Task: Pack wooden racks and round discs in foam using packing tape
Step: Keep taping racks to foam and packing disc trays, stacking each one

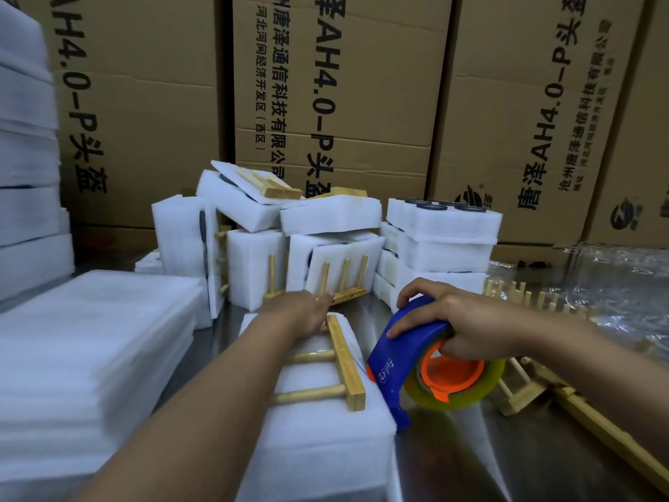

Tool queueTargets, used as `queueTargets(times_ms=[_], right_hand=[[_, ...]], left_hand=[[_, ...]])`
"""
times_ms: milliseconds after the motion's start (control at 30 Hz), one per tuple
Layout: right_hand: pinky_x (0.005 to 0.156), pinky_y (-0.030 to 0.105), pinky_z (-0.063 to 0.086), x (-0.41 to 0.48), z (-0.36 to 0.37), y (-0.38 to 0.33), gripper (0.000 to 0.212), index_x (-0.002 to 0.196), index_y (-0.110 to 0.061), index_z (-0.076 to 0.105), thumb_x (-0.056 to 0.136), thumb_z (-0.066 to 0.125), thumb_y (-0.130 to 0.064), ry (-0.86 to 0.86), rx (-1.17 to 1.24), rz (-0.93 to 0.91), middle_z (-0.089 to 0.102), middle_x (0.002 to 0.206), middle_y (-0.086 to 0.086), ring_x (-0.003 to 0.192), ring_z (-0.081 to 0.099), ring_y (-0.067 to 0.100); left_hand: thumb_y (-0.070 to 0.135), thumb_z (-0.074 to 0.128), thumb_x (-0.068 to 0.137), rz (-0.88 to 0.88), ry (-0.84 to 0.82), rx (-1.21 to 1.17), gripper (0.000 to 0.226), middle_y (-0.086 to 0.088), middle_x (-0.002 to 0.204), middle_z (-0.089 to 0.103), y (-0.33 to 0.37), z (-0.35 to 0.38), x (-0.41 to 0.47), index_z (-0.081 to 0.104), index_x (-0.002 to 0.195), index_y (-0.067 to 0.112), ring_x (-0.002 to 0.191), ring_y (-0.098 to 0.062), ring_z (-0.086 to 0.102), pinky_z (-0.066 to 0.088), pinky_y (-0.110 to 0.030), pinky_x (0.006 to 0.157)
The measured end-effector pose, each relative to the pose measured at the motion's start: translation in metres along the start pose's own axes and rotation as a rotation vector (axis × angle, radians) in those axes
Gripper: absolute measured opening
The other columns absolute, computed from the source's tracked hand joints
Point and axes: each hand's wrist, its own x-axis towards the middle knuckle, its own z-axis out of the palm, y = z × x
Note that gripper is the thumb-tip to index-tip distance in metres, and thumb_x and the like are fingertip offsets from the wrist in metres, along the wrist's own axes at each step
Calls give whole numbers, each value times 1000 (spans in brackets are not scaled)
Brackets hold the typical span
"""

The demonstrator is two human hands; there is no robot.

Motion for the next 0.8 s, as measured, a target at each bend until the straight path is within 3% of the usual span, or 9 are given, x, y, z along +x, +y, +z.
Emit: queueTargets(times_ms=[167,267,400,533,733,800], right_hand=[[70,1,32,-3,2,2,66,118,-59,51,81,58,-6,16,4,10,21,125,-28,99,34,-16],[71,1,32,-4,0,0,65,119,-60,49,81,58,-7,6,-15,7,19,124,-29,100,33,-16],[78,12,38,-1,-3,-3,64,118,-59,50,81,58,-7,-3,14,24,22,124,-26,102,41,-2],[71,6,37,2,-11,-7,65,115,-59,52,80,58,-5,15,47,35,24,123,-26,99,42,-5],[68,2,37,6,-37,-11,64,111,-53,57,78,59,1,81,162,68,34,118,-22,89,43,-19],[69,5,40,13,-43,-19,62,110,-51,59,76,59,1,46,129,96,36,117,-18,91,46,-12]], left_hand=[[77,18,84,-83,-28,-43,89,-13,147,39,-8,8,14,44,139,12,131,-30,40,32,-37,101],[84,17,76,-61,-5,-72,94,-11,143,45,-17,7,12,57,127,16,126,-29,45,36,-37,100],[84,19,77,-51,35,-159,94,-11,139,49,-26,4,13,58,125,14,121,-27,49,38,-34,91],[79,21,81,-37,92,-261,76,-10,134,53,-31,0,9,63,112,23,116,-26,50,32,-31,80],[78,26,81,-87,233,-506,80,-11,134,52,-58,-10,1,59,125,20,114,-26,49,31,-32,80],[80,25,79,-93,231,-506,83,-11,135,52,-58,-9,1,58,126,20,111,-25,49,31,-32,80]])
